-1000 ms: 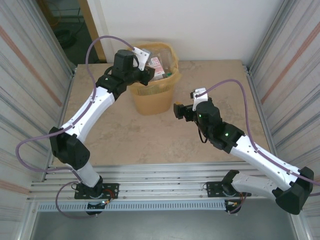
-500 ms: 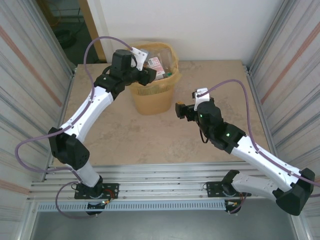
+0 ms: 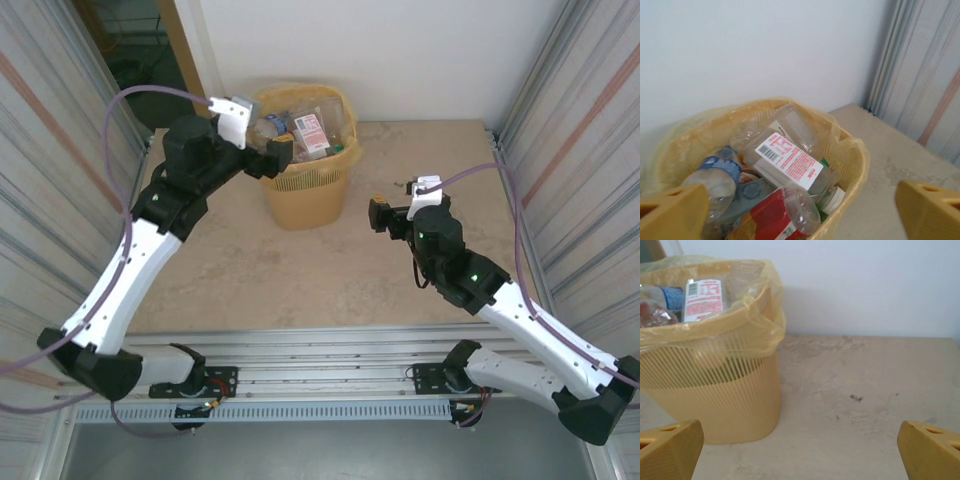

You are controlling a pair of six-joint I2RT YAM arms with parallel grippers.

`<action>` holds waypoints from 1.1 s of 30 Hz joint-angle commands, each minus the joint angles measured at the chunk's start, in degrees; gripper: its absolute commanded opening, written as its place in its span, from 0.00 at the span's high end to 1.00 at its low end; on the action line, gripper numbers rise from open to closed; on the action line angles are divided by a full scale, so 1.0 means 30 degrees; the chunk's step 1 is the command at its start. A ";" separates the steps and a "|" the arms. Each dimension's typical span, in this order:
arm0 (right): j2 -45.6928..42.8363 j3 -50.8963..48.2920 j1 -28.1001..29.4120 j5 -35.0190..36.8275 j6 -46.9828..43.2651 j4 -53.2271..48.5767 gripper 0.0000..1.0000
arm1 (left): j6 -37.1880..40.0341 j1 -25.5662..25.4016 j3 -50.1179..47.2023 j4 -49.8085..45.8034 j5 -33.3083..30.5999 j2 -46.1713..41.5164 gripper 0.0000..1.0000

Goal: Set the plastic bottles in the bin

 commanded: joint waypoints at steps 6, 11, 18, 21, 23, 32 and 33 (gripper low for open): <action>-0.0999 -0.0377 -0.0349 0.1214 0.0352 -0.1082 0.02 | 0.0179 0.0206 -0.5004 0.1750 -0.3943 -0.4395 0.01; -0.1266 -0.0539 -0.0454 0.1346 0.0410 -0.1328 0.02 | 0.0099 0.0206 -0.8139 0.1860 -0.5680 -0.7213 0.01; -0.1296 -0.0561 -0.0779 0.1576 0.0665 -0.1593 0.02 | -0.0111 0.0238 -1.1670 0.1498 -0.8443 -1.0516 0.01; -0.1052 -0.0424 -0.0954 0.2279 0.1058 -0.2021 0.02 | -0.0221 0.0280 -1.2918 0.1446 -0.9350 -1.1646 0.01; -0.0794 -0.0300 -0.1089 0.2738 0.1280 -0.2383 0.02 | -0.0338 0.0325 -1.3702 0.1533 -0.9891 -1.2229 0.01; 0.0499 0.0191 -0.1393 0.4054 0.1887 -0.3219 0.02 | 0.0298 0.0795 -1.6939 0.3938 -1.1301 -1.2957 0.01; 0.0642 0.0261 -0.1420 0.4242 0.1966 -0.3275 0.02 | 0.0629 0.0941 -1.7337 0.4488 -1.1270 -1.2913 0.01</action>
